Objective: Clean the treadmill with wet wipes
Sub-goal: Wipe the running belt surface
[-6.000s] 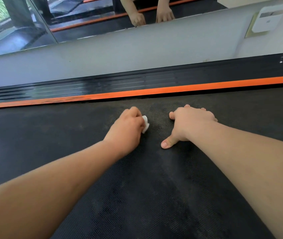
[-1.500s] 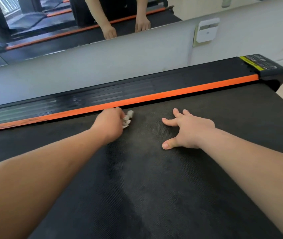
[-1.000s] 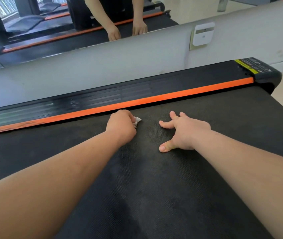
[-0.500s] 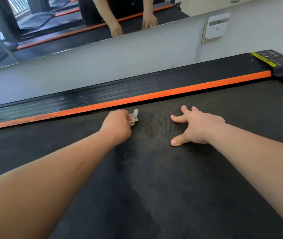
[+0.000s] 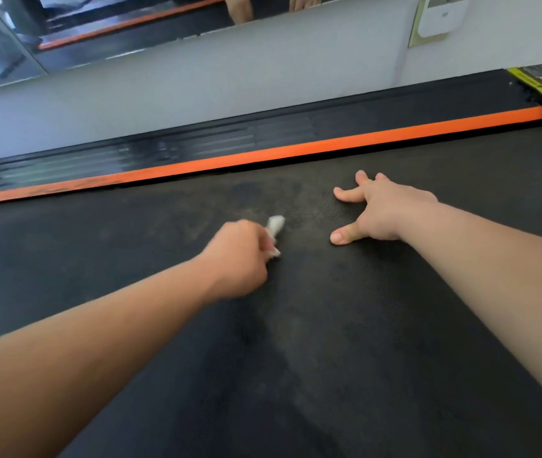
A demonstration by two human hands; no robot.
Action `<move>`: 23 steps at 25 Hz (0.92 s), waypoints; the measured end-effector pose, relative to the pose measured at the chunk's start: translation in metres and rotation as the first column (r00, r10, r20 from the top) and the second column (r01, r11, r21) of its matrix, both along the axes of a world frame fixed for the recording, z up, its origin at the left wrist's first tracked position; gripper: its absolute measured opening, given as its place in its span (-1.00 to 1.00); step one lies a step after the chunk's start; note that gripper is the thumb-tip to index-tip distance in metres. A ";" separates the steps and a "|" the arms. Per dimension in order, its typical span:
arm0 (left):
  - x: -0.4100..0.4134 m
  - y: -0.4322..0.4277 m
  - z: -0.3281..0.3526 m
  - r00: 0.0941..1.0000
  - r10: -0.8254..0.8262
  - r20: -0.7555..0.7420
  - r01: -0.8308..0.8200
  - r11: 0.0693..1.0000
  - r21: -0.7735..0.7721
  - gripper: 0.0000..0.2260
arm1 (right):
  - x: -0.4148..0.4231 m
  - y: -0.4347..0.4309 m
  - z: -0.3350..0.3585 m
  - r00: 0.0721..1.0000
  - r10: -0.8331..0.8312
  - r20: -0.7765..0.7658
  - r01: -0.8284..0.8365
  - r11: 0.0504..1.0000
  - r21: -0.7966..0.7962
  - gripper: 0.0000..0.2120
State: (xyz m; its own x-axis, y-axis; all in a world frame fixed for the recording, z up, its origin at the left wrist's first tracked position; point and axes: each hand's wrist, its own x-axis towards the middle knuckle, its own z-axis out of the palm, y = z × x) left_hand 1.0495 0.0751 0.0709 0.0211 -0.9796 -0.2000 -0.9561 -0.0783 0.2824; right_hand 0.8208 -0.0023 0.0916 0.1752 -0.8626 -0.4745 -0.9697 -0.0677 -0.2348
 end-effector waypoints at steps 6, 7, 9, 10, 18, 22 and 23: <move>0.026 0.020 0.005 0.989 0.082 0.121 -0.081 0.997 -0.016 -0.78 | 0.010 0.029 -0.009 0.984 -0.003 0.178 0.046 0.970 -0.237 -0.22; 0.021 0.026 0.004 0.986 0.136 0.099 -0.135 0.991 -0.016 -0.81 | 0.011 0.042 -0.010 0.982 0.074 0.176 -0.014 0.948 -0.318 -0.30; -0.012 0.056 -0.001 0.997 0.078 0.018 -0.079 0.997 0.021 -0.84 | 0.013 0.072 -0.013 0.970 0.193 0.150 -0.130 0.926 -0.355 -0.36; -0.032 0.078 0.000 0.999 0.010 -0.038 -0.008 0.998 0.058 -0.83 | 0.013 0.083 -0.012 0.966 0.221 0.135 -0.167 0.930 -0.326 -0.34; -0.055 0.156 -0.003 0.959 0.277 -0.064 -0.271 0.958 0.091 -0.88 | -0.010 0.138 -0.001 0.940 0.262 -0.218 -0.244 0.964 0.107 0.24; -0.076 0.174 0.018 0.994 0.111 -0.023 -0.106 0.979 0.172 -0.82 | -0.022 0.154 0.001 0.957 0.244 -0.155 -0.243 0.970 0.026 0.17; -0.064 0.163 0.021 0.984 0.176 0.007 -0.175 0.975 0.135 -0.82 | -0.022 0.157 -0.001 0.954 0.259 -0.151 -0.260 0.965 0.007 0.14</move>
State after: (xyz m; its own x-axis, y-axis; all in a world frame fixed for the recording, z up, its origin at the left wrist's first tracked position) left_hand 0.9858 0.2381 0.0919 0.1893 -0.9249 -0.3298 -0.9227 -0.2824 0.2624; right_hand 0.7988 0.1543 0.0910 0.3218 -0.8029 -0.5017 -0.9422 -0.3237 -0.0864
